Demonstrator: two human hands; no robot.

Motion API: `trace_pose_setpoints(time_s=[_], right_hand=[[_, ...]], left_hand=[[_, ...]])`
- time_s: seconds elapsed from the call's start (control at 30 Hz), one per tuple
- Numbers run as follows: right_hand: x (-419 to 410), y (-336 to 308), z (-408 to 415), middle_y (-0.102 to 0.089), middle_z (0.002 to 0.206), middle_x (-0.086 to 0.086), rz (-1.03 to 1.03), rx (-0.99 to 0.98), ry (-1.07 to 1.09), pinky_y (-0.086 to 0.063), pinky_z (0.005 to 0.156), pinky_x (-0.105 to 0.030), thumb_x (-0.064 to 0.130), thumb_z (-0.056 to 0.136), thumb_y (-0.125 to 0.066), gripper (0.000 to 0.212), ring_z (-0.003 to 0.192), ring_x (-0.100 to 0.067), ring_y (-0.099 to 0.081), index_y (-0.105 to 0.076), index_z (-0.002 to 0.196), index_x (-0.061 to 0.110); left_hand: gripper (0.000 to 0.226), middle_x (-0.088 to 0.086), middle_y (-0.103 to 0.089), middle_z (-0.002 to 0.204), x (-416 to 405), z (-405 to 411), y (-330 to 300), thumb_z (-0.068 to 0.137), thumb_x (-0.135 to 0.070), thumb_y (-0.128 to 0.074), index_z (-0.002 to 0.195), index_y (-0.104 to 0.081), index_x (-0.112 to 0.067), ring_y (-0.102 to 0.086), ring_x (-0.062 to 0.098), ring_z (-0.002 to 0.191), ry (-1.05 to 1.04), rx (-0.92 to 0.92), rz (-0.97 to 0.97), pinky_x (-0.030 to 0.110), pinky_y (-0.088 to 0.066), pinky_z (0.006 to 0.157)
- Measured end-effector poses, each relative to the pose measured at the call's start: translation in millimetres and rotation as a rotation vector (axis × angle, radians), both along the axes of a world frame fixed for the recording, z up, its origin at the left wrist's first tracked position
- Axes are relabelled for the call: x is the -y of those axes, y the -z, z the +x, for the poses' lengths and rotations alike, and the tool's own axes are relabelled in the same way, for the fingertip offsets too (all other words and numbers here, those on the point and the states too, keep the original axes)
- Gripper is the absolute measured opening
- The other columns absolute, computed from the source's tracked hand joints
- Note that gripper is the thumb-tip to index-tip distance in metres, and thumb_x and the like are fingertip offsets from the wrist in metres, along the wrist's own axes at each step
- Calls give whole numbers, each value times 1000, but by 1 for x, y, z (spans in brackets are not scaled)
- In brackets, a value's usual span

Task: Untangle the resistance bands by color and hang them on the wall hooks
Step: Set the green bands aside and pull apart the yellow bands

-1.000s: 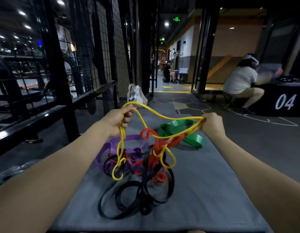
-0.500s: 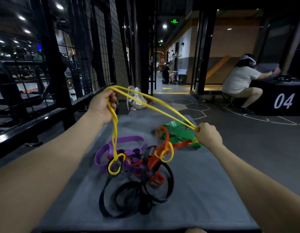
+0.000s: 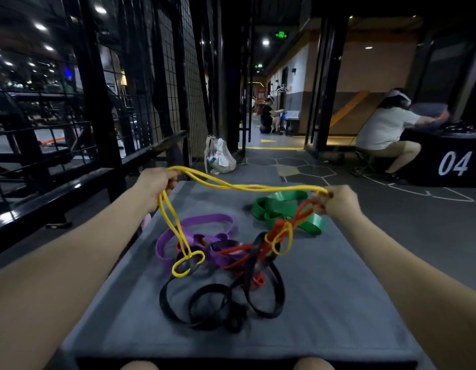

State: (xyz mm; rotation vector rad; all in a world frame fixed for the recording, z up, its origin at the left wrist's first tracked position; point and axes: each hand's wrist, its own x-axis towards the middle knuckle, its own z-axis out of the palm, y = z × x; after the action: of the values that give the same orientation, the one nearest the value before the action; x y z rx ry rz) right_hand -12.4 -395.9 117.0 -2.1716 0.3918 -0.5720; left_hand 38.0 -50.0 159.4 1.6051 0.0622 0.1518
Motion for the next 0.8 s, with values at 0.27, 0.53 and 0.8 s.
trace_pose_setpoints(time_s=[0.27, 0.53, 0.8], right_hand=[[-25, -33, -6, -53, 61, -11, 181, 183, -46, -49, 46, -22, -1, 87, -60, 10, 54, -19, -51, -64, 78, -5], [-43, 19, -24, -63, 71, -8, -300, -91, -160, -54, 70, -35, -11, 72, -56, 27, 76, -23, -61, -68, 72, 13], [-55, 16, -23, -69, 81, -20, -479, -68, -227, -50, 66, -34, -4, 69, -57, 20, 81, -33, -63, -72, 82, 0]], left_hand=[[20, 2, -49, 61, -8, -2, 43, 84, -23, -68, 73, -60, -7, -41, 16, 61, 234, -73, 783, 19, -34, 49], [45, -1, -57, 99, -17, -14, 102, 74, -48, -72, 101, -63, -13, -50, 14, 88, 681, -411, 1611, 22, -40, 75], [82, 3, -46, 133, 103, -50, 69, 74, -36, -75, 139, -32, -14, -47, 16, 120, 627, 37, 627, 27, -42, 99]])
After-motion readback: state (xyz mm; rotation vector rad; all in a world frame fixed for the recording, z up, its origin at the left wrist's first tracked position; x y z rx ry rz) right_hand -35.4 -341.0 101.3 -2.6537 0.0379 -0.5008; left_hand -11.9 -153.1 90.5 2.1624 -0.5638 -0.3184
